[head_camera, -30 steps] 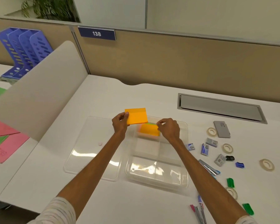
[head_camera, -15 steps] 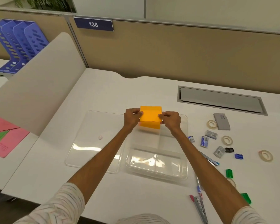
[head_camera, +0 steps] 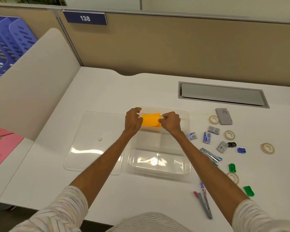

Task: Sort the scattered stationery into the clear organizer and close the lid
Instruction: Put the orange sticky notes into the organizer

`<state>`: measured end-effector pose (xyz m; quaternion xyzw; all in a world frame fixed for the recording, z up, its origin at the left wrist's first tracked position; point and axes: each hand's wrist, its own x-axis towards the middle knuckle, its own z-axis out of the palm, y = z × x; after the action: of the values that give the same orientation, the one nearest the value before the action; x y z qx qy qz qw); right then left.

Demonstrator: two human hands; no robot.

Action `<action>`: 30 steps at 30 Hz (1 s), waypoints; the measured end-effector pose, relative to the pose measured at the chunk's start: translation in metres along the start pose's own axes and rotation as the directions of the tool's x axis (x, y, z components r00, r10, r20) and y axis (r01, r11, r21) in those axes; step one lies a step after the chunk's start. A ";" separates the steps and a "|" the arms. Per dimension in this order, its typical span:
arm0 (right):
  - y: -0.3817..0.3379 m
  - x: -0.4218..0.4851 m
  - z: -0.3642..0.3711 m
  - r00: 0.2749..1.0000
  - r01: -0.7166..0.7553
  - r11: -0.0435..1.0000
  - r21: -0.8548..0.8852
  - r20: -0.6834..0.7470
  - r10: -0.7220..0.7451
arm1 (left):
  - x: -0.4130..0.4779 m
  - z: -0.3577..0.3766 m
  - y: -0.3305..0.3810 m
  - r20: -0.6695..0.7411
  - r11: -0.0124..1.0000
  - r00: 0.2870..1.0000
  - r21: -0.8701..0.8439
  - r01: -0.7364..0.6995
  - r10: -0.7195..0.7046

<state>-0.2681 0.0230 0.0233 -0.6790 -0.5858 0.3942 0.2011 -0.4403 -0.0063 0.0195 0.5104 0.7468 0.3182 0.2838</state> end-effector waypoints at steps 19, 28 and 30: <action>0.051 -0.047 -0.047 0.968 0.003 0.999 0.037 -0.252 0.006 | -0.055 0.055 0.035 0.148 0.993 0.982 -0.025 -0.115 0.118; 0.115 -0.080 -0.089 0.933 -0.084 0.995 0.048 -0.347 0.096 | -0.091 0.109 0.064 0.213 0.970 0.947 -0.038 -0.240 0.243; 0.126 -0.084 -0.098 0.926 -0.110 0.992 0.054 -0.356 0.122 | -0.098 0.120 0.072 0.232 0.966 0.937 -0.055 -0.254 0.260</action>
<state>-0.1120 -0.0683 0.0156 -0.7696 -0.4915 0.2844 0.2919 -0.2776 -0.0570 0.0082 0.6344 0.6305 0.2984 0.3331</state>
